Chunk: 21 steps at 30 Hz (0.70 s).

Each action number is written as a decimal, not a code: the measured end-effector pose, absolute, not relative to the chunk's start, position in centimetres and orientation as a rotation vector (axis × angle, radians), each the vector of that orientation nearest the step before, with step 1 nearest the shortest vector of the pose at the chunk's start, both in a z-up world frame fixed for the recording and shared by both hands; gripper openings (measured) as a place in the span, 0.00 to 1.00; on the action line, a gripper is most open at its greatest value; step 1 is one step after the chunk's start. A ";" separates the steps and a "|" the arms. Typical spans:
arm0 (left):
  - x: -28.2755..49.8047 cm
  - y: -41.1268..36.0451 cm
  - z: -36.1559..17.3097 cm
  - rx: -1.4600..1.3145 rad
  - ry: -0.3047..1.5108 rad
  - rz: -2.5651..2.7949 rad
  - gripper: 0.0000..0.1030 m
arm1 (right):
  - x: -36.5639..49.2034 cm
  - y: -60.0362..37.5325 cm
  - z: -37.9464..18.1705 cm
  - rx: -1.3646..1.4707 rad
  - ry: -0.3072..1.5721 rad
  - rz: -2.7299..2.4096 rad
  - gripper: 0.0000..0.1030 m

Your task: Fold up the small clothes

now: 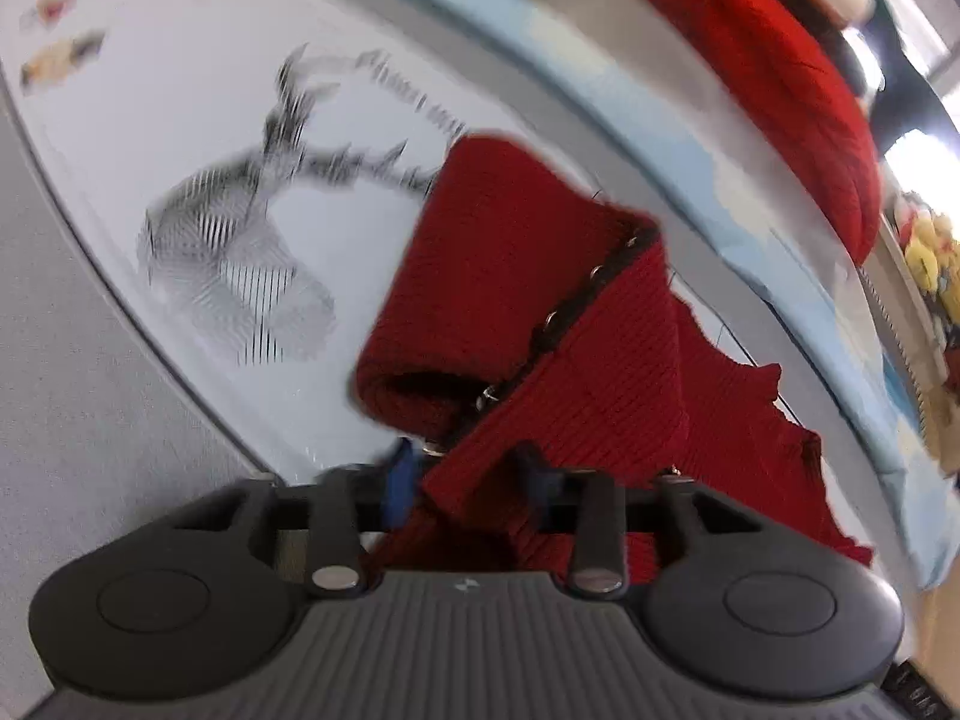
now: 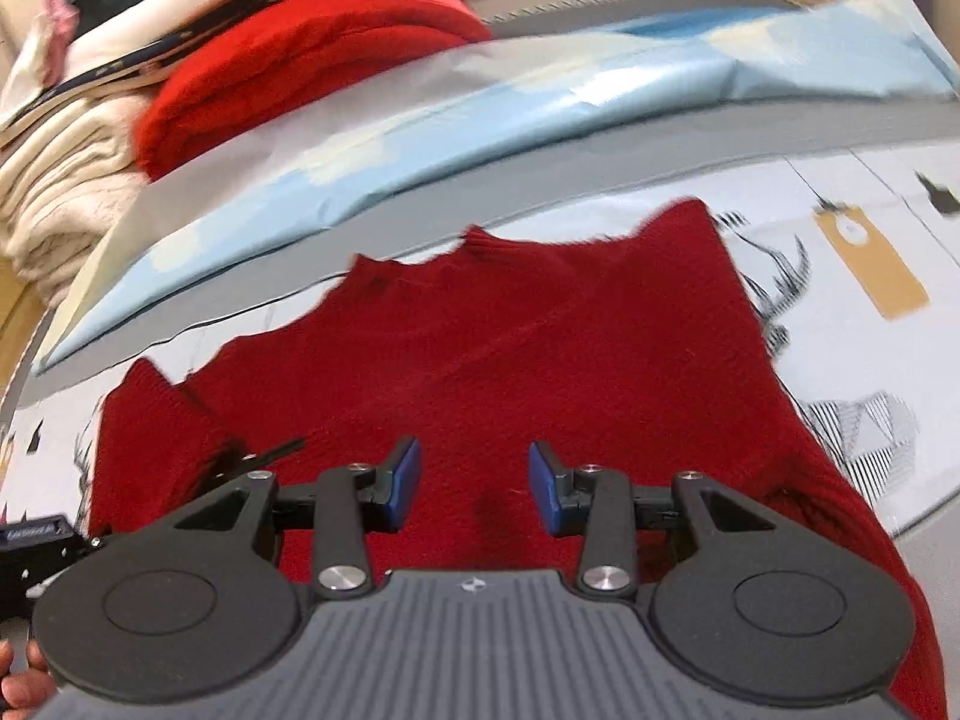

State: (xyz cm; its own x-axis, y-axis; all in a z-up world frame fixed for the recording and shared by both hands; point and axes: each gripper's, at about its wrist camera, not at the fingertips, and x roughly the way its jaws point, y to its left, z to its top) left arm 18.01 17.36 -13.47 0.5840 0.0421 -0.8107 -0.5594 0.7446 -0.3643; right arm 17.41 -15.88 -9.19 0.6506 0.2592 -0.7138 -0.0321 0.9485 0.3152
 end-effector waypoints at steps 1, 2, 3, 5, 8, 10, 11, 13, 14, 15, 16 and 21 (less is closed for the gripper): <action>18.0 16.9 -12.7 -0.597 0.862 0.373 0.09 | 17.2 -15.3 -8.9 0.265 0.835 0.197 0.40; 17.9 16.3 -12.0 -0.557 0.840 0.363 0.09 | 17.1 -14.8 -8.7 0.242 0.820 0.225 0.40; 17.9 15.9 -11.2 -0.528 0.811 0.342 0.08 | 16.9 -14.3 -8.4 0.217 0.802 0.255 0.40; 17.9 14.9 -9.4 -0.502 0.742 0.253 0.08 | 16.3 -13.0 -7.8 0.159 0.760 0.332 0.40; 18.1 13.6 -7.1 -0.468 0.633 0.027 0.07 | 15.1 -11.3 -6.9 0.084 0.690 0.445 0.41; 18.5 12.3 -6.2 -0.428 0.604 -0.128 0.07 | 14.2 -10.1 -6.5 0.016 0.636 0.504 0.41; 18.6 11.6 -6.0 -0.413 0.600 -0.210 0.07 | 13.6 -9.7 -6.2 -0.024 0.607 0.532 0.42; 18.5 10.4 -5.9 -0.399 0.601 -0.337 0.07 | 12.8 -8.8 -6.0 -0.110 0.550 0.566 0.46; 18.3 9.9 -5.8 -0.391 0.602 -0.372 0.07 | 12.4 -8.4 -5.9 -0.144 0.528 0.580 0.47; 18.2 9.4 -5.9 -0.379 0.605 -0.398 0.07 | 12.0 -8.0 -5.9 -0.184 0.512 0.591 0.48; 18.2 9.0 -5.9 -0.373 0.607 -0.414 0.07 | 11.8 -7.7 -6.0 -0.227 0.500 0.594 0.48; 18.2 8.0 -6.0 -0.390 0.615 -0.526 0.07 | 11.4 -6.5 -6.6 -0.305 0.486 0.592 0.48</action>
State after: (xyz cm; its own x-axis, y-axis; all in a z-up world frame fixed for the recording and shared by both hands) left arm 18.19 7.96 -5.98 0.6941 -0.5702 -0.4395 0.3462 0.7996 -0.4907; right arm 11.41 -6.46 -6.59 0.7229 0.4568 -0.5184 -0.5970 0.7906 -0.1360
